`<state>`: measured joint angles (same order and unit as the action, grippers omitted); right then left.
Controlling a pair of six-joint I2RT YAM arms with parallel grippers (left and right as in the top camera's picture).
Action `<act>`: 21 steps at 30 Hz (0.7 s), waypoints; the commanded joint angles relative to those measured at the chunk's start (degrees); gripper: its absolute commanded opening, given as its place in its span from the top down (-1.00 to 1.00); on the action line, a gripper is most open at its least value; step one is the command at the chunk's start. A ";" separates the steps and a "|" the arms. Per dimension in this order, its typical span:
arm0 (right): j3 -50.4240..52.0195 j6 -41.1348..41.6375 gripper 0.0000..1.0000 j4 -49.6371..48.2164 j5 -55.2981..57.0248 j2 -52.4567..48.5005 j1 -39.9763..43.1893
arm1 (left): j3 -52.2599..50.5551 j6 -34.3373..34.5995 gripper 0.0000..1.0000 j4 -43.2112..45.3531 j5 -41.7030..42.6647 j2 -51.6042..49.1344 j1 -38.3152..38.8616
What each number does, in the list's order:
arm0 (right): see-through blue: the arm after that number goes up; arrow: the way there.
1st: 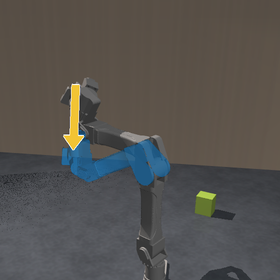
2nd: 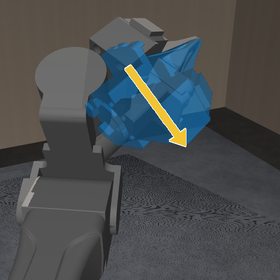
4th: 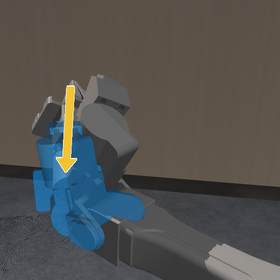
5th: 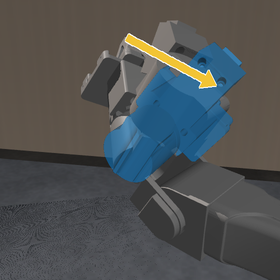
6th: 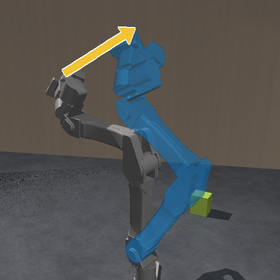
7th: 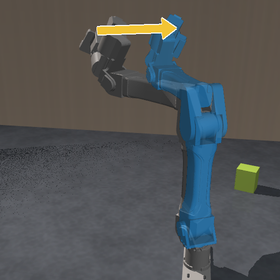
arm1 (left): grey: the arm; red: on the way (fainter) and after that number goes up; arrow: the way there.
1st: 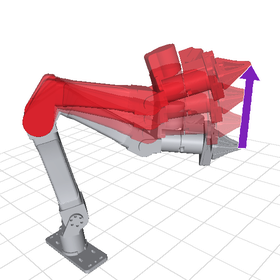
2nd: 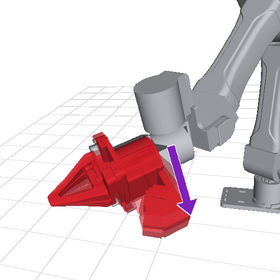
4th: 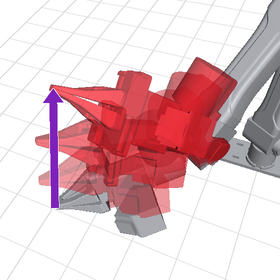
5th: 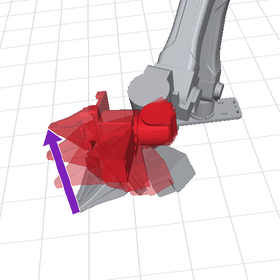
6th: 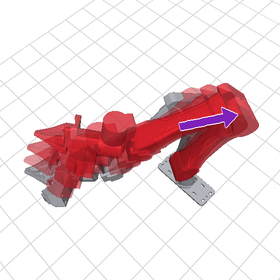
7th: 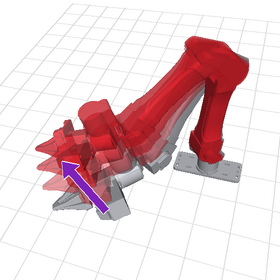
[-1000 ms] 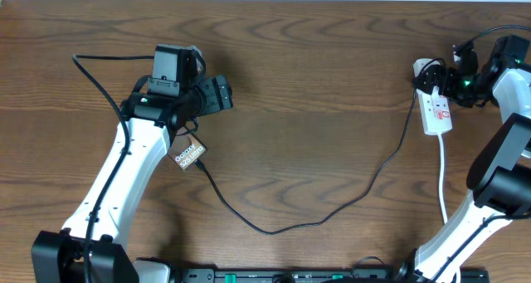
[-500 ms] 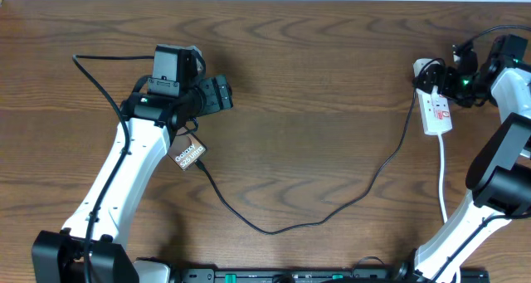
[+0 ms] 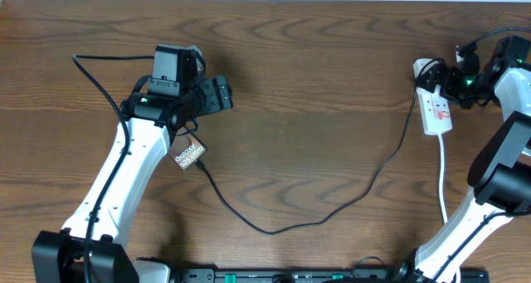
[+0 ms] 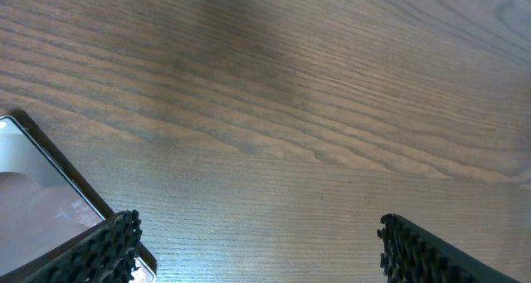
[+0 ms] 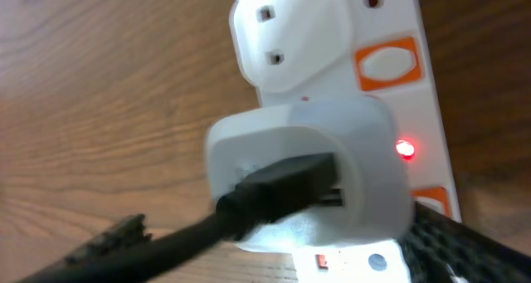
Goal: Plug charger to phone and switch on socket
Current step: 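Press down the switch beside the plugged charger with the right gripper, then lift the right gripper up and away from the power strip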
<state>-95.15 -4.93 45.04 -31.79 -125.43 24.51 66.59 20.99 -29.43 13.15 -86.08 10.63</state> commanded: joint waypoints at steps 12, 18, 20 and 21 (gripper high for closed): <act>2.03 5.35 -0.99 1.73 9.44 3.65 -1.97 | 1.16 0.07 -0.80 -0.39 -0.79 -0.09 0.22; 2.03 6.08 -0.99 4.33 15.17 8.85 -1.88 | 1.16 0.09 -0.79 -0.48 -0.79 -0.09 0.22; 2.03 6.99 -0.99 5.33 17.25 9.88 -1.90 | 1.16 0.09 -0.80 -0.48 -0.79 -0.07 0.22; 2.03 7.39 -0.98 5.73 17.86 10.25 -1.90 | 1.16 0.09 -0.80 -0.48 -0.79 -0.09 0.22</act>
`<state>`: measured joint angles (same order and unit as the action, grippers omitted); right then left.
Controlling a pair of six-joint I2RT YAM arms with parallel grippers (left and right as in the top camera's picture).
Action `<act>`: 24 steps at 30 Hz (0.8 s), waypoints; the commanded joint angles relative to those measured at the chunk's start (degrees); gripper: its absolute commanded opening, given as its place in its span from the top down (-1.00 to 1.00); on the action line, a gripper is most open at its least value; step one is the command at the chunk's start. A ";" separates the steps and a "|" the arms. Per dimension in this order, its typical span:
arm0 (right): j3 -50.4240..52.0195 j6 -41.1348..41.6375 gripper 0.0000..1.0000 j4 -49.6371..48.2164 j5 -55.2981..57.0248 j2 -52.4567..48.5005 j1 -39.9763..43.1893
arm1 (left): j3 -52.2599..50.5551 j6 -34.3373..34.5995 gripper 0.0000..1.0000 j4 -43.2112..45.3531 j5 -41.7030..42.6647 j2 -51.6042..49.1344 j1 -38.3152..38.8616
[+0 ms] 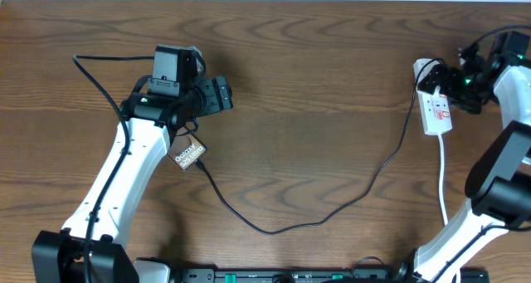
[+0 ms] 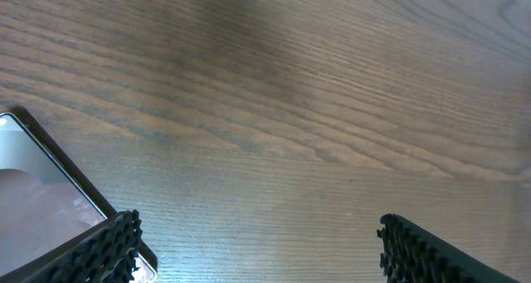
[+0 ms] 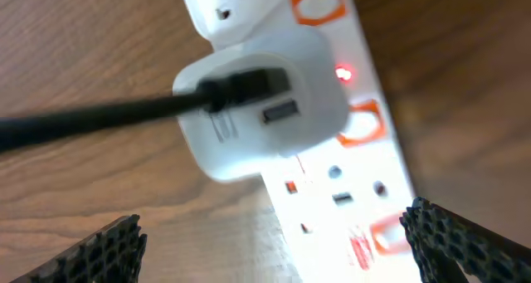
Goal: Plug charger to phone and switch on socket
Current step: 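Lift the right gripper up and away from the power strip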
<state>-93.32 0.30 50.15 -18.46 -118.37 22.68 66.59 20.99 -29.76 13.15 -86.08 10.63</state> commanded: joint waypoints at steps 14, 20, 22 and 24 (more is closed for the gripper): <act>0.20 11.54 -0.98 6.25 4.63 13.44 -0.28 | 1.16 0.09 -0.79 -0.22 -0.79 -0.07 0.22; 0.20 13.22 -0.98 8.02 4.63 22.01 -0.92 | 1.16 0.11 -0.80 -1.90 -0.79 -0.07 0.22; 0.20 13.86 -0.99 8.00 4.63 25.44 -1.20 | 1.16 0.11 -0.80 -2.64 -0.79 -0.07 0.22; 0.20 13.90 -0.98 7.96 4.66 27.74 -1.33 | 1.16 0.11 -0.79 -2.80 -0.79 -0.09 0.22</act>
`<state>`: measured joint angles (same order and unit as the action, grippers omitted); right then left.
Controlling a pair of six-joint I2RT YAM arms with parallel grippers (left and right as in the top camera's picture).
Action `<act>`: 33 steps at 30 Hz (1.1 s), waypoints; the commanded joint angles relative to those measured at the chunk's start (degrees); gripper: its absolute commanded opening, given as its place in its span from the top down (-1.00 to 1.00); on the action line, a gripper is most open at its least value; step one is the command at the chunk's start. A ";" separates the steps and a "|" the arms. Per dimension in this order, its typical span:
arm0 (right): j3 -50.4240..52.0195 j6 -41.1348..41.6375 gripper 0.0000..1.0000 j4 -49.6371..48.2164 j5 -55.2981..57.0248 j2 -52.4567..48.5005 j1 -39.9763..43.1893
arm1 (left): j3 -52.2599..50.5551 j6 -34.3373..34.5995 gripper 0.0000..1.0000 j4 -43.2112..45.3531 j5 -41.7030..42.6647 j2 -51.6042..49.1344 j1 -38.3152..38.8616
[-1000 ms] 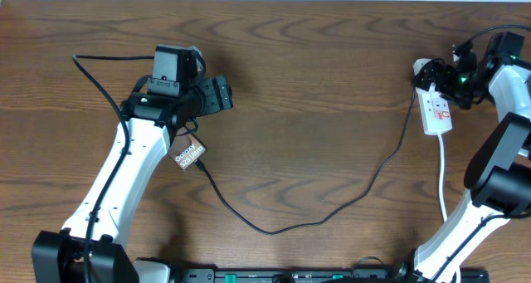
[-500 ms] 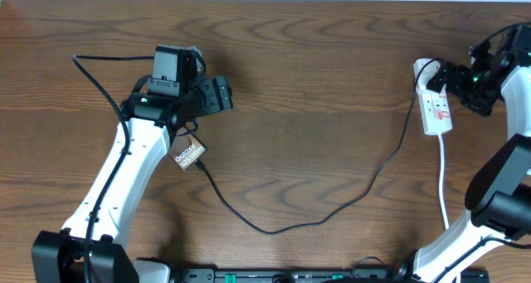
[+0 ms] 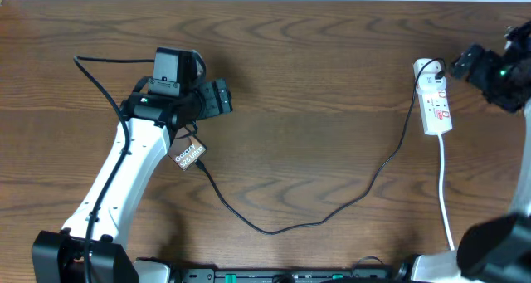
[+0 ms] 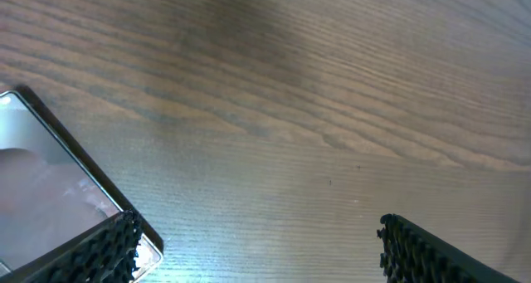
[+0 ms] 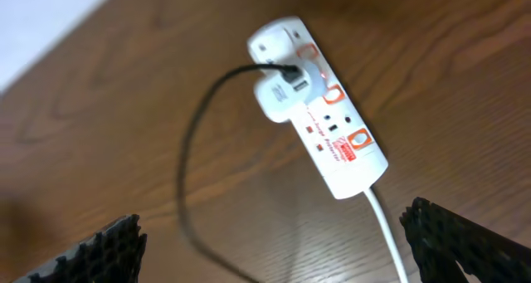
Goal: Plug charger to phone and switch on socket
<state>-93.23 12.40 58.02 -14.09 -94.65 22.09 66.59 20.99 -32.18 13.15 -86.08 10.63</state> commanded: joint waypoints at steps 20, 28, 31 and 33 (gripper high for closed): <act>0.13 1.75 -0.98 0.31 0.26 6.88 -0.76 | 1.16 0.11 -0.80 -0.37 -0.79 -0.07 0.22; 0.13 1.73 -0.98 0.31 0.26 6.88 -0.76 | 1.16 0.11 -0.79 -0.37 -0.79 -0.09 0.22; 0.13 1.73 -0.98 0.31 0.26 6.88 -0.76 | 1.16 0.11 -0.80 -0.37 -0.79 -0.09 0.22; 0.13 1.73 -0.99 0.31 0.26 6.88 -0.76 | 1.16 0.09 -0.80 -0.39 -0.81 -0.07 0.22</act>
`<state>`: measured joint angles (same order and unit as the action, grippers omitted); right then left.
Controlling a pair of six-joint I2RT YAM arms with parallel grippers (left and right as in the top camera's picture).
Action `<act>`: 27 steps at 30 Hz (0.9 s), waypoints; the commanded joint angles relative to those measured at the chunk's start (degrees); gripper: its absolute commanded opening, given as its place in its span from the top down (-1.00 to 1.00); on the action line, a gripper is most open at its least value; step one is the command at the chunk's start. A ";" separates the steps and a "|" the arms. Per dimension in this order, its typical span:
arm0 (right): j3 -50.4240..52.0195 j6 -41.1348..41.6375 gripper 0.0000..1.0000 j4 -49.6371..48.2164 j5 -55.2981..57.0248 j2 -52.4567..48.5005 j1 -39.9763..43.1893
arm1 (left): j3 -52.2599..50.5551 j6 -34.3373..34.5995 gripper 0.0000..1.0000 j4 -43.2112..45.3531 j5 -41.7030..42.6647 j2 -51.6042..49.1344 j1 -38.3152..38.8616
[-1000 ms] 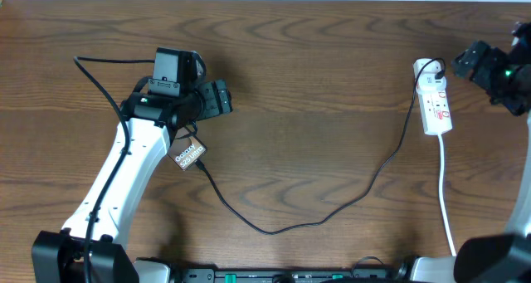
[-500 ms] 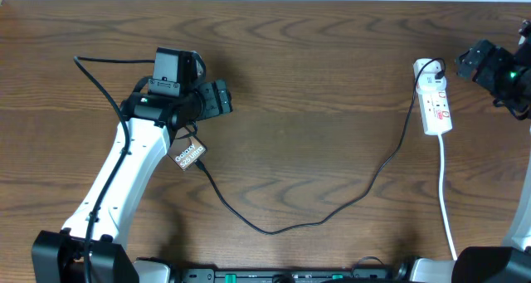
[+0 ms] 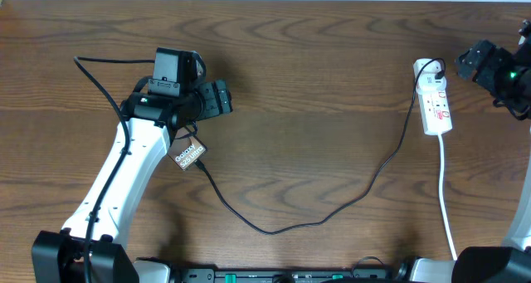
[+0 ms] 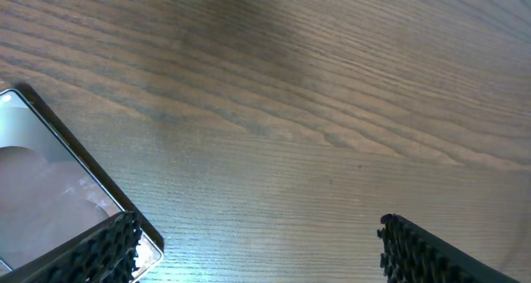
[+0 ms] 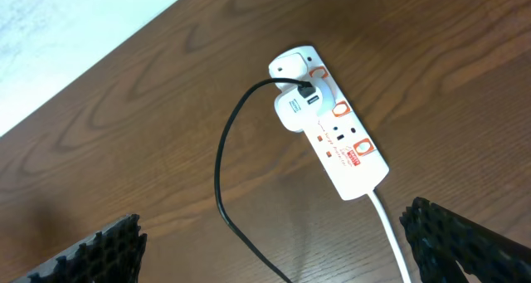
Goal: Plug charger to phone and switch on socket
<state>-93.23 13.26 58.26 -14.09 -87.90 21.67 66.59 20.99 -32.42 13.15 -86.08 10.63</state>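
The phone [image 3: 189,153] lies on the table under my left arm, and its corner [image 4: 58,200] shows by the left finger in the left wrist view. A black cable [image 3: 332,212] runs from the phone's lower edge to the white charger [image 5: 296,110], which sits in the white power strip [image 5: 336,138] at the far right [image 3: 434,100]. My left gripper [image 4: 257,250] is open just right of the phone, holding nothing. My right gripper [image 5: 274,250] is open, well above and to the right of the strip, also seen from overhead [image 3: 479,65].
The strip's white lead [image 3: 445,192] runs down to the table's front edge. A black wire [image 3: 99,75] loops beside the left arm. The brown wooden table [image 3: 315,109] ends at a white wall along the far edge.
My right gripper has backed a little further from the power strip, which looks slightly smaller and more centred in its wrist view. The left gripper, the phone and the cable have not moved.
My right gripper was first right on the strip at the charger, with a red light lit beside that socket. It then stood slightly back, then high and off to the right, and now a little further. The left gripper stayed open beside the phone.
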 commanded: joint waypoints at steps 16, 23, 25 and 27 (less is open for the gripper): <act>0.13 0.90 -0.99 0.07 0.26 0.13 -0.35 | -23.19 -1.84 -0.80 19.63 -10.23 20.22 4.24; 0.13 0.90 -0.98 0.07 0.26 0.13 -0.35 | -47.69 -1.88 -0.80 42.91 -15.30 41.48 4.17; 0.13 0.87 -0.98 0.07 0.26 0.13 -0.35 | -53.24 -2.47 -0.80 47.78 -16.94 47.43 4.17; 0.13 0.90 -0.99 0.07 0.26 0.13 -0.35 | -58.42 -5.46 -0.80 52.76 -17.14 53.46 4.17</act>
<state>-93.19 13.47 58.30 -14.02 -87.90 21.54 13.82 19.09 16.38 -0.54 -39.46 14.79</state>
